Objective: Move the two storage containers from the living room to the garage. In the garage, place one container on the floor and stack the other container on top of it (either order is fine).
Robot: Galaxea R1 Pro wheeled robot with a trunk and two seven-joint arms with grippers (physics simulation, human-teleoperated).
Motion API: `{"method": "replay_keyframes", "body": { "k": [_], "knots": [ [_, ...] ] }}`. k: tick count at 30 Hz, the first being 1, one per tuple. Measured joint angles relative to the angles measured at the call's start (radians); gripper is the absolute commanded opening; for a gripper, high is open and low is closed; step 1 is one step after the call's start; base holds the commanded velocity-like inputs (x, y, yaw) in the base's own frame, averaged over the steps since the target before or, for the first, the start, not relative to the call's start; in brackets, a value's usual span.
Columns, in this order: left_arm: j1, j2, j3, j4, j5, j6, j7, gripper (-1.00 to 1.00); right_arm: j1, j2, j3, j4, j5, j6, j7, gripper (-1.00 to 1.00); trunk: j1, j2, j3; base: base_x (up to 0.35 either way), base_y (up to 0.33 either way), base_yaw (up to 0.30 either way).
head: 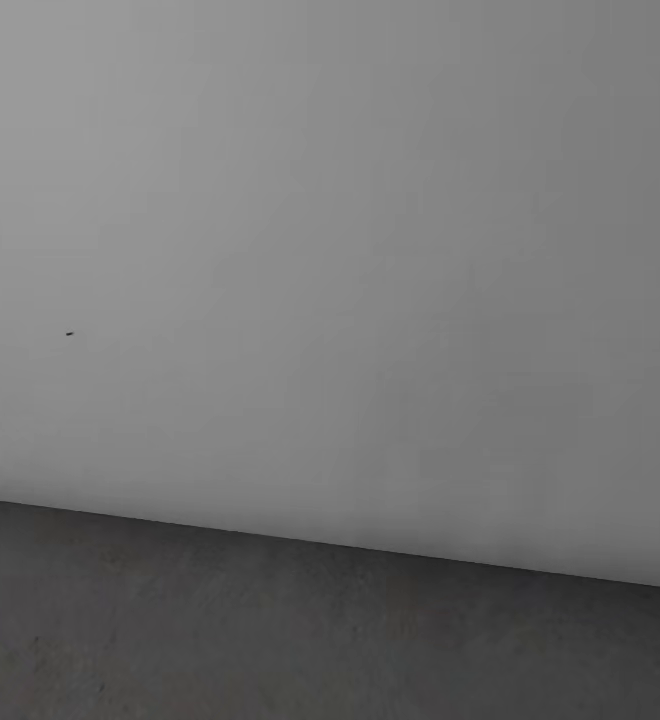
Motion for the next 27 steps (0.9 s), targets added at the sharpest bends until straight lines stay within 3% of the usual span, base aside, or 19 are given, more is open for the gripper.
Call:
{"method": "replay_keyframes", "body": {
  "k": [6, 27],
  "knots": [
    [0.0, 0.0, 0.0, -0.001, 0.0, 0.0, 0.0, 1.0, 0.0, -0.007, 0.003, 0.001, 0.001, -0.025, 0.002, 1.0, 0.0, 0.0, 0.0, 0.0, 0.0, 0.13],
    [0.0, 0.0, 0.0, -0.001, 0.0, 0.0, 0.0, 1.0, 0.0, 0.0, -0.002, 0.001, 0.0, -0.157, 0.0, 1.0, 0.0, 0.0, 0.0, 0.0, 0.0, 0.27]
  ]
}}
